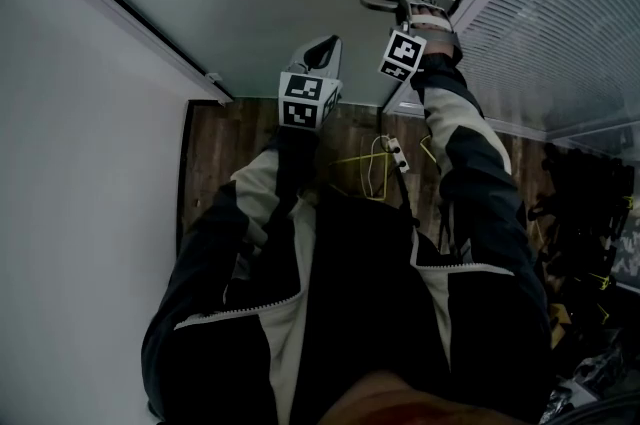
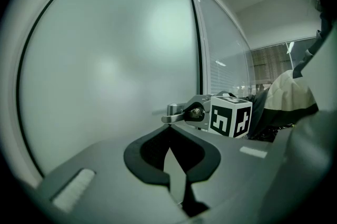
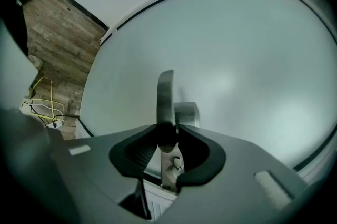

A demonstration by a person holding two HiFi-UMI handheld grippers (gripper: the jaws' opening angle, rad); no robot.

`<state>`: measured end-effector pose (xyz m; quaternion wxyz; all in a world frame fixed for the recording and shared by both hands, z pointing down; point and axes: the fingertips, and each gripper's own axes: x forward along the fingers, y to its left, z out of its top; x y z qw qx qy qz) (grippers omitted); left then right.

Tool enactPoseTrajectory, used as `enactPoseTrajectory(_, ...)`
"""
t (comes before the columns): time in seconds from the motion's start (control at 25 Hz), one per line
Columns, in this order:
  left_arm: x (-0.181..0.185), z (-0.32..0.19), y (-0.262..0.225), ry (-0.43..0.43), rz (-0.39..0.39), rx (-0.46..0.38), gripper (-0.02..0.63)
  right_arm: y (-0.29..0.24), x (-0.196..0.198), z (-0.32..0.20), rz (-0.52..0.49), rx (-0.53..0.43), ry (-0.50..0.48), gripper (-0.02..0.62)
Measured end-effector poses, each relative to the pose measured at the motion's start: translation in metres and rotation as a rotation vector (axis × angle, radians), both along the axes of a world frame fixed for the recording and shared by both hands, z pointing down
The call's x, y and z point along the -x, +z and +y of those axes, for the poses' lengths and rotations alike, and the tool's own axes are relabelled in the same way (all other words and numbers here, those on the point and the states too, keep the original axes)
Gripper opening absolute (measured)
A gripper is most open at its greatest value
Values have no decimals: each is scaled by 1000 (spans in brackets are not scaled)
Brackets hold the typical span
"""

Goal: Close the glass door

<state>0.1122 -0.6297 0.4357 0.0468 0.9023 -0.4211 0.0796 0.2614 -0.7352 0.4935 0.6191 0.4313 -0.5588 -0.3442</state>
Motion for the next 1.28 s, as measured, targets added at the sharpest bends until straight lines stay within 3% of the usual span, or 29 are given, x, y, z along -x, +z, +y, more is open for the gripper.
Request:
enactPoseTrajectory(0.32,0,-1,-1,0,5,-3,3,0,1,0,-35,13,-2,135)
enactPoseTrajectory(0.56,-9,-1,-1,21,-11,6,3,-16,6,14,-276,19,31,178)
enactPoseTrajectory(0.64,-11,-4,-6,27,4,3,3,-30,9,24,-355,-1,37,166)
enactPoseTrajectory(0.72,-13,-8,-9,35,17,-2,3,-41,15,38,-484,-14,47,151)
enactPoseTrajectory(0.84,-15,-13,-14,48,29,-21,3,-52,30,67,-817,-3,80,5)
enactPoseTrajectory(1.0,-19,-14,-22,62,34,-43,3,-64,42,107,-1207,-31,128,5)
enactPoseTrajectory(1.12,-24,-12,-24,76,46,-49,3,-69,42,131,-1361,-75,164,3)
enactPoseTrajectory(1.28,-33,-6,-24,98,49,-42,3,-68,32,141,-1432,-99,225,2)
